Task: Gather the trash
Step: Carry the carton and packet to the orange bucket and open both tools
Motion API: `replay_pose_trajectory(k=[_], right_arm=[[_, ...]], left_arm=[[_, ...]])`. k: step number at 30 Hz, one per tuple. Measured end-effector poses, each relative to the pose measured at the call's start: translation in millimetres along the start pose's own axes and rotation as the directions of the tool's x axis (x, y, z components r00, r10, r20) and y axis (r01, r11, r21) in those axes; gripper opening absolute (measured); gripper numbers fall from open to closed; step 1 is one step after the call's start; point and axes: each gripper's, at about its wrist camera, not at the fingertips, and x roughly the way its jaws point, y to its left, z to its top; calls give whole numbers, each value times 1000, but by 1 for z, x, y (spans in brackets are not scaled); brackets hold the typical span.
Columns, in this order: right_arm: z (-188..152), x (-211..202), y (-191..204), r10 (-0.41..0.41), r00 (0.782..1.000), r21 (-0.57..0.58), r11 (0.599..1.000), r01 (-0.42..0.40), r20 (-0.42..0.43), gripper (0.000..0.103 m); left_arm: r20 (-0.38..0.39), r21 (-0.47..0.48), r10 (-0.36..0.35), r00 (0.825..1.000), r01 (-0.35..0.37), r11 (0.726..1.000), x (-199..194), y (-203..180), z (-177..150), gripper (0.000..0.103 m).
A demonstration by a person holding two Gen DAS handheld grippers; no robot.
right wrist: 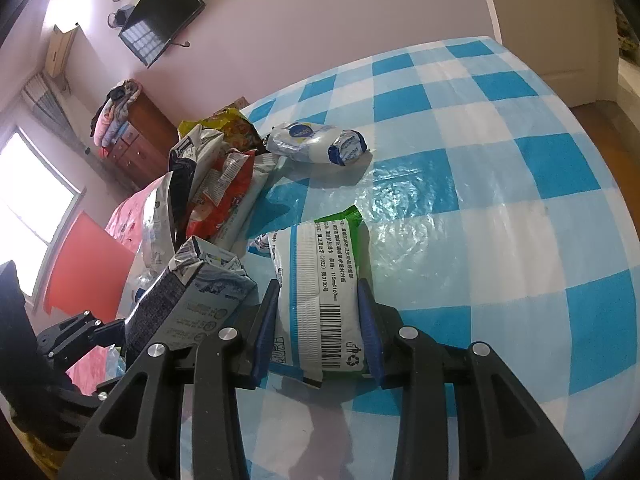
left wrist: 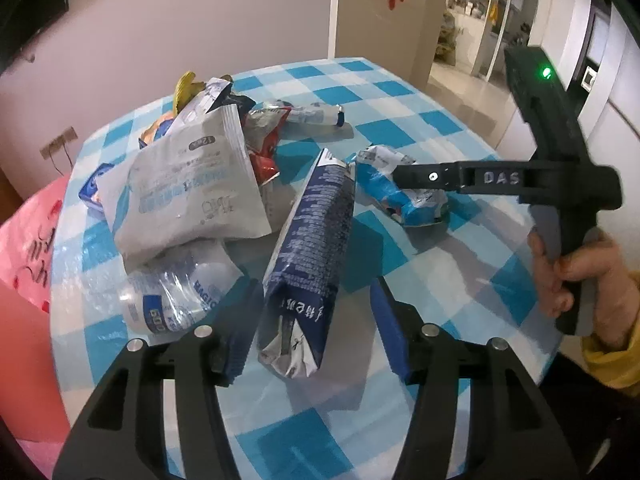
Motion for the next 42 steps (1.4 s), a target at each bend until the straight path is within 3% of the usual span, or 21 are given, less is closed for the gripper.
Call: replay_pose_trajectory(k=[1, 4, 14, 23, 31, 42], right_arm=[[0, 0, 0, 1, 1000, 3, 1000, -1, 2, 39], [-2, -1, 0, 0, 1000, 6, 1000, 0, 6, 39], [-3, -3, -1, 11, 1000, 16, 1000, -11, 8, 38], [-10, -7, 3, 66, 998, 59, 996, -65, -10, 35], [-8, -17, 21, 150, 989, 104, 983, -149, -6, 34], [20, -18, 111, 301, 953, 19, 954, -300, -36, 34]], left_arm=[[-2, -2, 11, 1000, -11, 1000, 1, 1, 1, 56], [1, -9, 32, 999, -32, 999, 6, 2, 3, 39], [49, -126, 12, 999, -6, 992, -1, 13, -7, 34], [164, -193, -15, 986, 47, 980, -38, 24, -19, 33], [262, -251, -1, 965, 69, 965, -79, 48, -28, 32], [397, -335, 98, 912, 45, 941, -139, 95, -43, 32]])
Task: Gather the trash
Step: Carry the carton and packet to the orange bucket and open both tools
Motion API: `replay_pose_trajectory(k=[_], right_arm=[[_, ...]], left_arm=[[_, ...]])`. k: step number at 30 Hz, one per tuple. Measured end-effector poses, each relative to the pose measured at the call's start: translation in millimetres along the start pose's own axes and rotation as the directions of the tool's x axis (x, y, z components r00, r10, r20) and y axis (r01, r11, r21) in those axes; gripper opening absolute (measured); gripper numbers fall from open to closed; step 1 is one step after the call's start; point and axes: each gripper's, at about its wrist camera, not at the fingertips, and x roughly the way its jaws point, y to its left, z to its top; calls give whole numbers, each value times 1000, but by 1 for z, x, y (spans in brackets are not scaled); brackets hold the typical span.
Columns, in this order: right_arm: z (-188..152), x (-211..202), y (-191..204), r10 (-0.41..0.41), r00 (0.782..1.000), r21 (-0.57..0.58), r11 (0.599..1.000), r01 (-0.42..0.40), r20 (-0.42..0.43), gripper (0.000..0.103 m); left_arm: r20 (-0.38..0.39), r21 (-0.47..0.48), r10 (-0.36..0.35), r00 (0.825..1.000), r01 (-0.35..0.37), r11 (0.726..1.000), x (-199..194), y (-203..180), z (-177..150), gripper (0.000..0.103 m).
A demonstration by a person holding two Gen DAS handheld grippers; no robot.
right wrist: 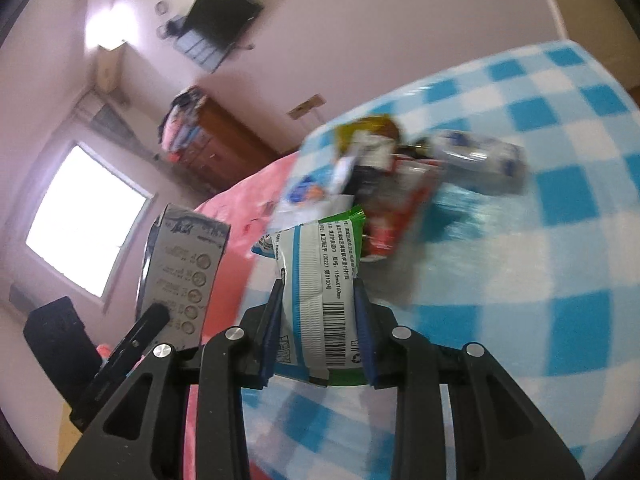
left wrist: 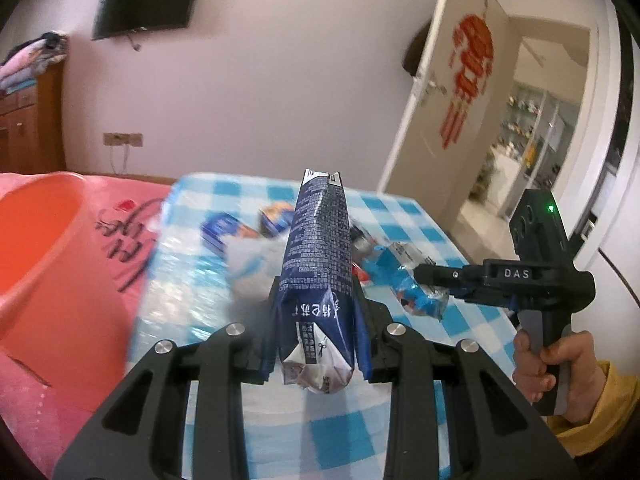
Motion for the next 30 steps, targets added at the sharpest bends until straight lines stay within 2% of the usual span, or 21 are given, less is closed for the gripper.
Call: replay_pose_trajectory(k=[3, 6, 8, 11, 16, 20, 24, 25, 26, 27, 28, 29, 30], right_arm=[[13, 19, 34, 49, 998, -42, 998, -50, -33, 34], [25, 44, 71, 101, 992, -84, 991, -107, -73, 34], [34, 62, 99, 142, 985, -113, 982, -152, -99, 34], [46, 85, 136, 171, 978, -166, 968, -190, -122, 34], [61, 132, 197, 217, 962, -235, 939, -253, -168, 34], [62, 162, 232, 244, 947, -258, 920, -294, -209, 34], [58, 187, 256, 236, 941, -283, 911, -301, -242, 38], [57, 189, 256, 232, 943, -284, 912, -296, -238, 46], [58, 192, 257, 235, 944, -283, 912, -297, -232, 50], [57, 190, 257, 240, 946, -284, 912, -297, -219, 59], [57, 187, 257, 238, 949, -284, 913, -292, -207, 68], [56, 186, 253, 238, 952, -285, 915, -286, -194, 70], [57, 180, 249, 239, 955, -290, 915, -282, -175, 73]], left_arm=[[48, -28, 62, 997, -61, 998, -20, 21, 10, 32], [94, -66, 144, 985, -138, 988, -43, 46, 18, 32], [122, -98, 201, 972, -190, 977, -59, 65, 25, 32], [148, -141, 306, 940, -286, 948, -80, 92, 31, 32], [139, -219, 439, 888, -405, 888, -95, 134, 37, 32], [116, -264, 482, 869, -441, 858, -94, 156, 38, 33], [81, -293, 509, 857, -468, 834, -84, 167, 34, 33], [72, -298, 515, 854, -474, 829, -82, 170, 31, 34], [65, -298, 519, 853, -479, 825, -82, 172, 27, 41], [62, -299, 526, 848, -487, 821, -79, 172, 25, 48], [65, -301, 540, 839, -499, 812, -80, 172, 23, 62], [83, -300, 549, 831, -505, 809, -82, 170, 21, 68], [100, -296, 557, 824, -510, 808, -84, 170, 20, 70]])
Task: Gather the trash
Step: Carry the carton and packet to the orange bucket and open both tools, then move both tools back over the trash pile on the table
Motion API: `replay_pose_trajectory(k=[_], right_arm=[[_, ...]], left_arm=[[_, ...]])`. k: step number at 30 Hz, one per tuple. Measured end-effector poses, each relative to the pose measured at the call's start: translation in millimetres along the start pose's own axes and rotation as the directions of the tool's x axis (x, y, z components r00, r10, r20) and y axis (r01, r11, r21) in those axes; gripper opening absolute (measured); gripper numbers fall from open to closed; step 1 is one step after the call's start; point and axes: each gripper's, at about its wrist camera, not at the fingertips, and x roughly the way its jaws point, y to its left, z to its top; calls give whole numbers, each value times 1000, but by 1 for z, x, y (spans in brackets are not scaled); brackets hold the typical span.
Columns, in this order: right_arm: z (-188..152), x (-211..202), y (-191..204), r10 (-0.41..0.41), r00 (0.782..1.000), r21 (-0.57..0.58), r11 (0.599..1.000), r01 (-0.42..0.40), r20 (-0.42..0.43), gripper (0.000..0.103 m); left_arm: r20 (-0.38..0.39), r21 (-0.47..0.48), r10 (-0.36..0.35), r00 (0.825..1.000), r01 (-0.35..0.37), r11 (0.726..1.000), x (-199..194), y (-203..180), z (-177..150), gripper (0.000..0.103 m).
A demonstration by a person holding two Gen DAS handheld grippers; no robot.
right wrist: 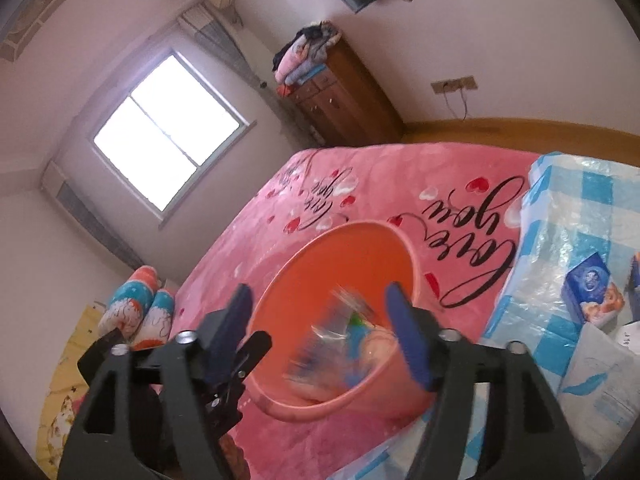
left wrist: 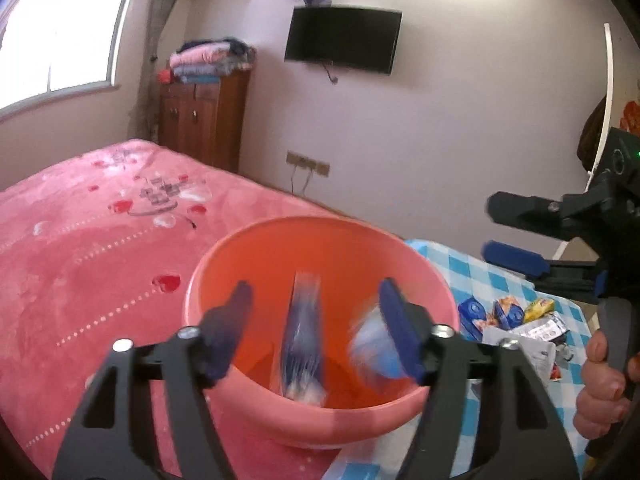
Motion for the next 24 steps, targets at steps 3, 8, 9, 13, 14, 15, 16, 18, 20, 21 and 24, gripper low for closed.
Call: replay_pose_trajectory(k=[3, 8, 9, 13, 14, 15, 16, 18, 20, 21, 24], right_arm=[[-5, -22, -2, -59, 996, -31, 998, 61, 66, 83], [-25, -59, -2, -191, 959, -119, 968, 219, 211, 92], [-31, -65, -3, -207, 951, -128, 962, 241, 232, 92], [-52, -88, -12, -264, 909, -137, 937, 321, 322, 96], [-58, -93, -14, -273, 900, -139, 932, 335, 340, 98], [-65, -100, -17, -284, 888, -143, 924, 354, 361, 98], [-70, -105, -20, -304, 876, -143, 915, 378, 375, 98], [-79, -115, -28, -332, 857, -131, 903, 410, 393, 98], [-89, -127, -35, -346, 844, -109, 900, 422, 410, 98], [-93, -132, -35, -352, 839, -102, 898, 428, 415, 98], [-106, -148, -40, -380, 816, -79, 887, 455, 435, 98]], left_arm=[[59, 2, 22, 998, -22, 1000, -8, -2, 0, 86], [196, -18, -18, 980, 22, 1000, -27, -8, -3, 99], [205, -19, -31, 978, 36, 999, -30, -10, -3, 99], [216, -16, -68, 974, 73, 997, -36, -23, -7, 99], [226, -11, -66, 972, 70, 997, -38, -26, -8, 99], [235, -4, -71, 970, 73, 997, -40, -29, -10, 99], [240, 4, -75, 968, 77, 997, -42, -33, -10, 99], [248, 9, -74, 966, 75, 997, -47, -41, -14, 99], [246, 15, -104, 964, 104, 994, -51, -48, -16, 99], [247, 18, -122, 961, 122, 992, -54, -53, -17, 99], [254, 43, -157, 954, 151, 988, -63, -70, -24, 99]])
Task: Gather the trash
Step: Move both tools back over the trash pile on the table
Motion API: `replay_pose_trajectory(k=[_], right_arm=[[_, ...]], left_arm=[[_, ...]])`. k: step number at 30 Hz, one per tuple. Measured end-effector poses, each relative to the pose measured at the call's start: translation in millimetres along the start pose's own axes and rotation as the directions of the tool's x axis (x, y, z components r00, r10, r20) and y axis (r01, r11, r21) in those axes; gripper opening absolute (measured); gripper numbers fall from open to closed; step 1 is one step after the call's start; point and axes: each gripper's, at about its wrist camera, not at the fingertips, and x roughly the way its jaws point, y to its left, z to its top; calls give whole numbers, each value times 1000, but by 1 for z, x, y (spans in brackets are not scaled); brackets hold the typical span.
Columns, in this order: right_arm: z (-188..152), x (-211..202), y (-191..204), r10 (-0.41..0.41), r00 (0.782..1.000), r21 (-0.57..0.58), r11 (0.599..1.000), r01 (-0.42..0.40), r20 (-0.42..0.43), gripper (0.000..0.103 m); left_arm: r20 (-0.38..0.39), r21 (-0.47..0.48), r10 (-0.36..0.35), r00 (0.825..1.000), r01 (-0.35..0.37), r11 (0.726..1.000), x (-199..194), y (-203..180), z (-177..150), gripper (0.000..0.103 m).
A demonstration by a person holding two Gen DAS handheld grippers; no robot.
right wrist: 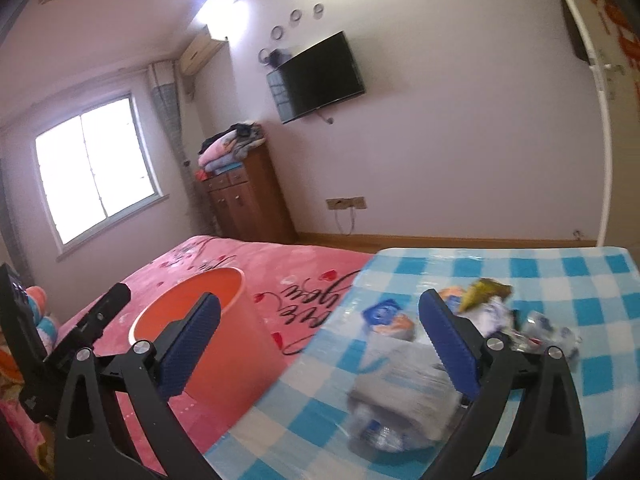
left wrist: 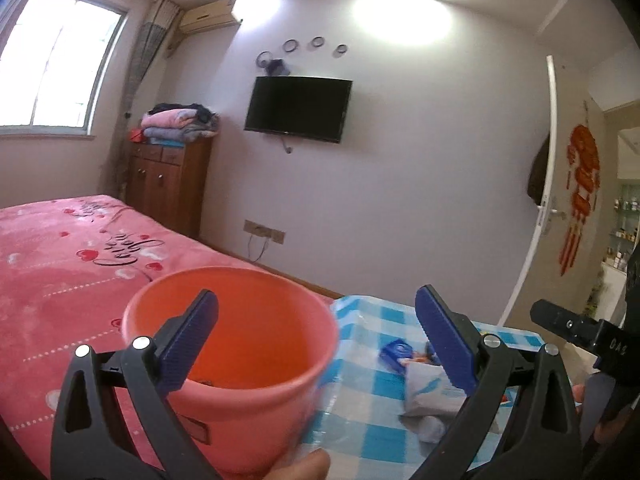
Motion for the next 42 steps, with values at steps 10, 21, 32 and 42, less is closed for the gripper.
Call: replay_pose_trajectory(k=[10, 21, 32, 42], right_arm=[[-26, -57, -41, -77, 985, 9, 997, 76, 154, 98], [-49, -74, -102, -166, 974, 86, 984, 155, 153, 98], [-68, -66, -153, -177, 981, 152, 975, 163, 80, 98], [-86, -55, -192, -183, 983, 208, 961, 182, -11, 98]], left_arm=[[-20, 73, -82, 996, 84, 994, -16, -52, -18, 99], [-88, 120, -133, 987, 143, 983, -19, -105, -47, 99], [-365, 35, -129, 922, 152, 988, 32, -125, -90, 99], [-506, -171, -188, 842, 116, 978, 82, -137, -107, 99]])
